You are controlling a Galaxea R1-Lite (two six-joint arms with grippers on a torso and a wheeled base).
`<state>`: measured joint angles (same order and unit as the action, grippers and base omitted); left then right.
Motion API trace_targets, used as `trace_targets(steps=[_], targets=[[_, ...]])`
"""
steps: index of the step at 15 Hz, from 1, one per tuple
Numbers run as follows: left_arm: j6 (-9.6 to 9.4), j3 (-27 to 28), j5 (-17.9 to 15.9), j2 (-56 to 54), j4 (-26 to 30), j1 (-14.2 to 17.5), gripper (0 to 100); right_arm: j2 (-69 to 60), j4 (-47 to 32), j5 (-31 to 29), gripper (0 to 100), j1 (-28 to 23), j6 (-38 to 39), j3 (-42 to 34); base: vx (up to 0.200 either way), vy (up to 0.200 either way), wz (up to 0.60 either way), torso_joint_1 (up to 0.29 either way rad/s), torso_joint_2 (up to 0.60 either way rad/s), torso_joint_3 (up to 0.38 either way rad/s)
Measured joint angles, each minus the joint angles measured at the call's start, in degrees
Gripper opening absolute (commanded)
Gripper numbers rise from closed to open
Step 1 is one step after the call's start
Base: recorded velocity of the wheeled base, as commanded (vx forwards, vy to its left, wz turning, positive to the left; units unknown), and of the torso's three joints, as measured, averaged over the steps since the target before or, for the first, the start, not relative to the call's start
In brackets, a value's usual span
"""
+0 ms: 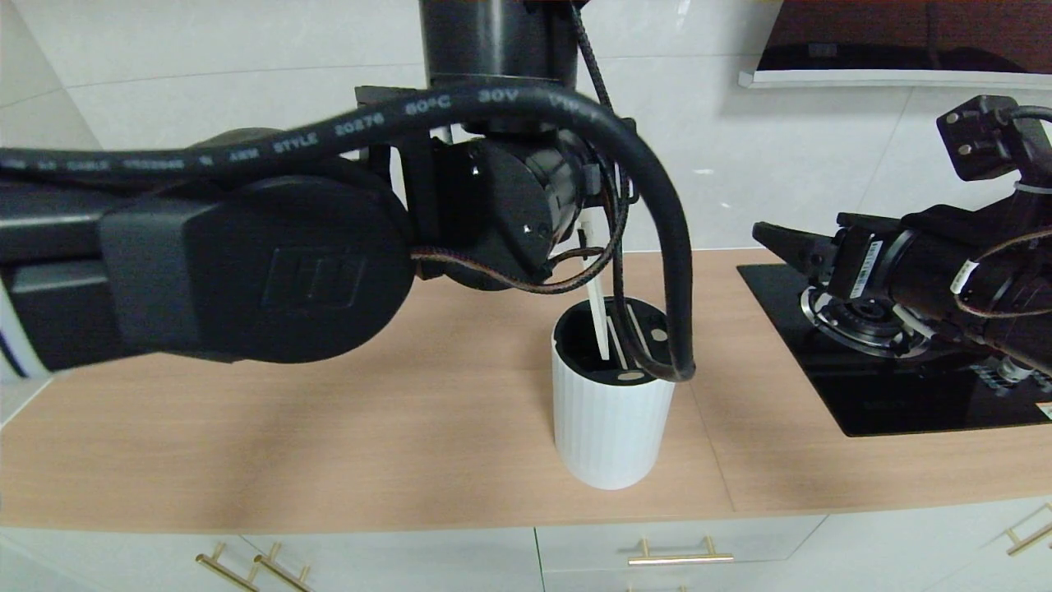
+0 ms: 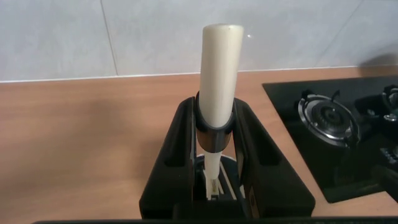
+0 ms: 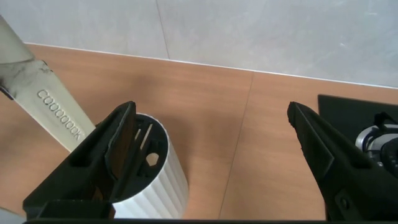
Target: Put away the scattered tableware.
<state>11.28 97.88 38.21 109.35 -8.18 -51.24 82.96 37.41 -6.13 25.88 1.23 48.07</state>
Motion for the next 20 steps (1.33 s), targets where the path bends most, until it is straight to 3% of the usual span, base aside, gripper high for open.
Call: trace_targets(steps=[8, 15, 20], targets=[[0.18, -1.7, 1.9, 0.8, -0.3, -0.1, 0, 0.8, 0.0, 0.0, 100, 0.0, -0.1, -0.1, 0.000, 0.000, 0.00, 0.000, 0.00, 0.000], [1.44, -1.7, 2.8, 2.8, -0.2, -1.4, 0, 1.1, 0.1, -0.1, 100, 0.0, -0.1, -0.1, 0.000, 0.000, 0.00, 0.000, 0.00, 0.000], [4.34, -2.3, 3.8, 5.2, 0.0, -1.7, 0, 1.2, 0.1, -0.1, 100, 0.0, -0.1, -0.1, 0.000, 0.000, 0.00, 0.000, 0.00, 0.000]])
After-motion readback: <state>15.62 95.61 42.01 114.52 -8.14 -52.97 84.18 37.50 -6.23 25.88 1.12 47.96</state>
